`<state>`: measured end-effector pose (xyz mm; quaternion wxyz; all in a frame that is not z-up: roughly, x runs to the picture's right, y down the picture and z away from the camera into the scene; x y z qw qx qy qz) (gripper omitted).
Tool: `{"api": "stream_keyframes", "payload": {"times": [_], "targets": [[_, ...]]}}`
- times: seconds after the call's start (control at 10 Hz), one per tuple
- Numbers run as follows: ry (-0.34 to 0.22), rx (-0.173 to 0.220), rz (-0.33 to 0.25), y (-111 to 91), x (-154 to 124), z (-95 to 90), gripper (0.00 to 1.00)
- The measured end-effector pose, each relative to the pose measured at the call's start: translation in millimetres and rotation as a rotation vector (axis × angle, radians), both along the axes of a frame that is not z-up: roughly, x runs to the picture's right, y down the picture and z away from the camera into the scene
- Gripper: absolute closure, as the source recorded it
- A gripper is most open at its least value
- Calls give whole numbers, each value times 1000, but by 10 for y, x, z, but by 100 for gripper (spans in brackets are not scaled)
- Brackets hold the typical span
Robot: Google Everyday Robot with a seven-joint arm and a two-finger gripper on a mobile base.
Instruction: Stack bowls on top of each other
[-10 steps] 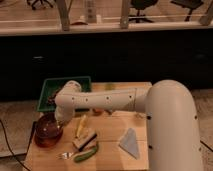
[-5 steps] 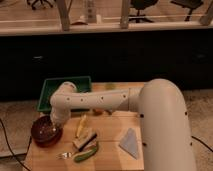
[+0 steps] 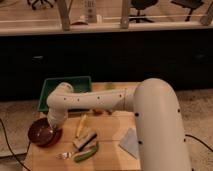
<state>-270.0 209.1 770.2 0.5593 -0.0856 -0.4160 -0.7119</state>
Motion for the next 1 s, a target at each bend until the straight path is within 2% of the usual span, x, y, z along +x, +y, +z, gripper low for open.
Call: {"api": "stream_keyframes", "payload": {"times": [0.1,0.3,0.4,1.0], "targets": [[-4,-3,-3,20,-16,-9,43],[-10,-5,-5,47,-33,-21,26],[-12,-4,-3,54,-27,-27,20],[-17,11,6,-36,28,-103,20]]}}
